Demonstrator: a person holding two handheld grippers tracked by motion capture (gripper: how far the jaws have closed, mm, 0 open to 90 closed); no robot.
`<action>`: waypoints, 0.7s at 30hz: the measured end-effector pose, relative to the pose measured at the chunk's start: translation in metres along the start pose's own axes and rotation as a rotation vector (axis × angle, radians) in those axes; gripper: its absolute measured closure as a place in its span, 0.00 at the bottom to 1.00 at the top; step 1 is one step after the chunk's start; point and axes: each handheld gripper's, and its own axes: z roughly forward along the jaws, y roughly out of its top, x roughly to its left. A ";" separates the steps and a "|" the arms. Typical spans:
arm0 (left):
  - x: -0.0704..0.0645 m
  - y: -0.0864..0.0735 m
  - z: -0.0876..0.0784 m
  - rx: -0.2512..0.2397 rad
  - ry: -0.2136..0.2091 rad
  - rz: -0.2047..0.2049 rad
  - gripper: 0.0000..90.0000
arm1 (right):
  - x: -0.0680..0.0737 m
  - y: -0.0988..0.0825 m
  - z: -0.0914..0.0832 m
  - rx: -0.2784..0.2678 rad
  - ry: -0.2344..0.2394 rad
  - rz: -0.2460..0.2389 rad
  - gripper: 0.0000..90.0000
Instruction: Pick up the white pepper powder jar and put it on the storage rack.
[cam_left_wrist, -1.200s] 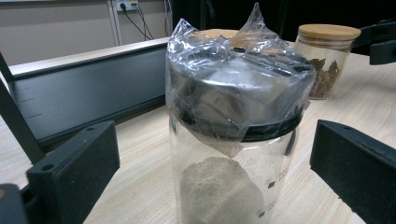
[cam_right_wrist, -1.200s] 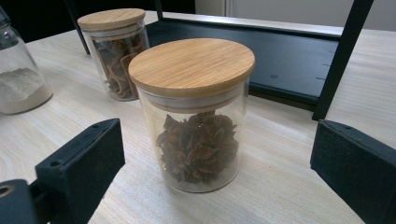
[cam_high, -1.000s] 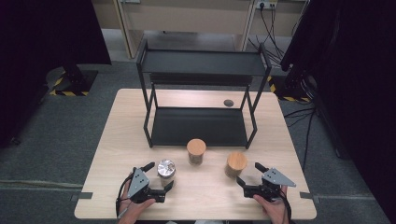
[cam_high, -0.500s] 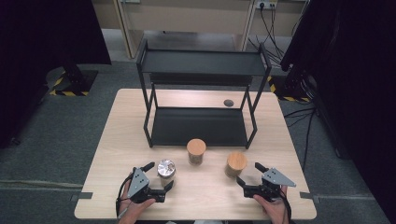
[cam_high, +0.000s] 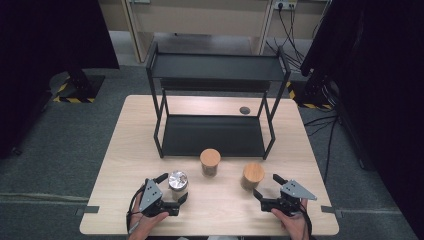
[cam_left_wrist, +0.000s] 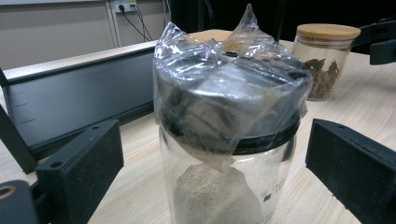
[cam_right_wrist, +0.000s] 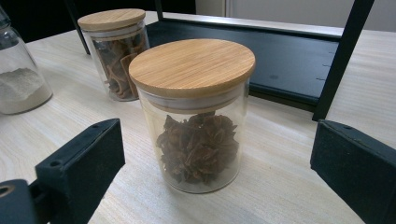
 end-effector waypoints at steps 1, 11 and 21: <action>0.000 0.000 0.001 0.000 -0.001 0.001 0.05 | 0.000 0.000 0.000 0.000 0.000 0.000 0.04; 0.000 0.001 0.004 0.002 -0.006 0.007 0.11 | 0.000 0.000 0.000 -0.001 -0.001 0.004 0.04; 0.000 0.002 0.008 0.010 -0.019 0.025 0.23 | 0.000 0.000 0.000 -0.002 -0.001 0.004 0.04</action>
